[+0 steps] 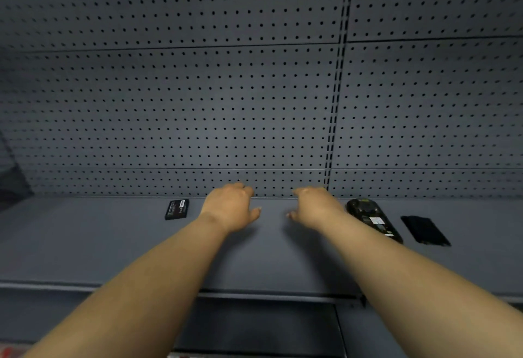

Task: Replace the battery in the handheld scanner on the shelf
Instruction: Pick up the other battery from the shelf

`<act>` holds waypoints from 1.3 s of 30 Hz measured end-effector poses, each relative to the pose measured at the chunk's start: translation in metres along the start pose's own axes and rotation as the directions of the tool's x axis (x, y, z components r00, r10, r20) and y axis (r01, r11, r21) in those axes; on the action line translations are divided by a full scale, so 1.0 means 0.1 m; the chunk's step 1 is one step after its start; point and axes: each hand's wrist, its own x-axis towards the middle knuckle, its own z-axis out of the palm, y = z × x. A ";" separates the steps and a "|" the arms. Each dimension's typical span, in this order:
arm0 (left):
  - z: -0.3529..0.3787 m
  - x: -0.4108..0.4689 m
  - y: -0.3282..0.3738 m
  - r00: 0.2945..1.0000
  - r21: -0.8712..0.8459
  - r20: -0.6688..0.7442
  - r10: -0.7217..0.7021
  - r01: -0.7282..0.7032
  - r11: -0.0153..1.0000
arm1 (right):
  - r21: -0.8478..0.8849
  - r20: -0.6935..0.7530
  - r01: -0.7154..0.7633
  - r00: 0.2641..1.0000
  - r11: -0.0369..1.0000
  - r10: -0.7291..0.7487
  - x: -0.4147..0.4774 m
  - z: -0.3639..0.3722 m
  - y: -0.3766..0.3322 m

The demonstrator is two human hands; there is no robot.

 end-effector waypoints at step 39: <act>0.38 -0.34 -2.77 0.997 -0.081 0.067 -0.046 0.051 0.995 | 0.164 0.067 -0.080 0.995 0.983 0.069 0.48 0.77 -2.58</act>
